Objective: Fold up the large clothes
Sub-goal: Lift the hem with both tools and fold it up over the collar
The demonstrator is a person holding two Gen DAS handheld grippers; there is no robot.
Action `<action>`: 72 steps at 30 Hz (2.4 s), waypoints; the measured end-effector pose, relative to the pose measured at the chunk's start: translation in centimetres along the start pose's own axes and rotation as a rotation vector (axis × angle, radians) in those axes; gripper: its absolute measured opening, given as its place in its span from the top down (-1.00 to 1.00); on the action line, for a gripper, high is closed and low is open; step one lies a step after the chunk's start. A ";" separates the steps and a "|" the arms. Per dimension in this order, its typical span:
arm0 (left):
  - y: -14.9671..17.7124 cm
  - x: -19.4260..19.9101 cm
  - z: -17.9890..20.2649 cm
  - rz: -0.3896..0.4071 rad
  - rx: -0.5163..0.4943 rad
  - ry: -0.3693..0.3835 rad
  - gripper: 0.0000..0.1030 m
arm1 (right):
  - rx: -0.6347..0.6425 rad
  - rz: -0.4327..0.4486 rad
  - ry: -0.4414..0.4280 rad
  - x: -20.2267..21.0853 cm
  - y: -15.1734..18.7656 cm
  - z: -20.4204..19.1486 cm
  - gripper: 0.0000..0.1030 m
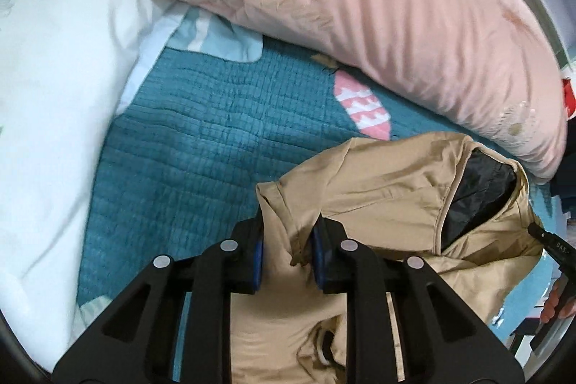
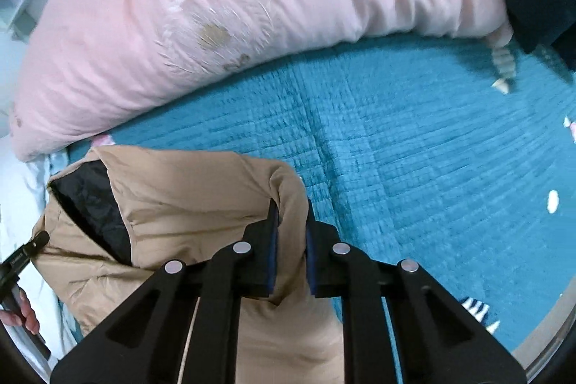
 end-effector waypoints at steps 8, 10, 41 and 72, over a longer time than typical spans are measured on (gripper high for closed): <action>3.4 7.7 0.0 0.103 -0.062 0.026 0.61 | 0.069 0.089 -0.014 7.6 2.8 -1.7 0.79; 5.0 9.5 -0.2 0.122 -0.080 0.032 0.61 | 0.091 0.108 -0.017 9.6 4.2 -2.1 0.79; 34.7 9.2 -6.5 -0.086 -0.349 -0.111 0.22 | 0.253 -0.210 0.114 9.8 36.2 4.5 0.73; 35.8 3.7 -3.1 -0.259 -0.077 0.063 0.38 | 0.072 -0.271 0.079 1.5 34.8 2.7 0.80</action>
Point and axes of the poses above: each gripper's, at about its wrist camera, not at the fingertips, and x roughly against the way its jaws point, z to its right, y to its underside, the point moved 9 cm from there along -x, roughly the way its jaws point, and after that the axes turned 9 degrees about -y, right-handed, at the moved point
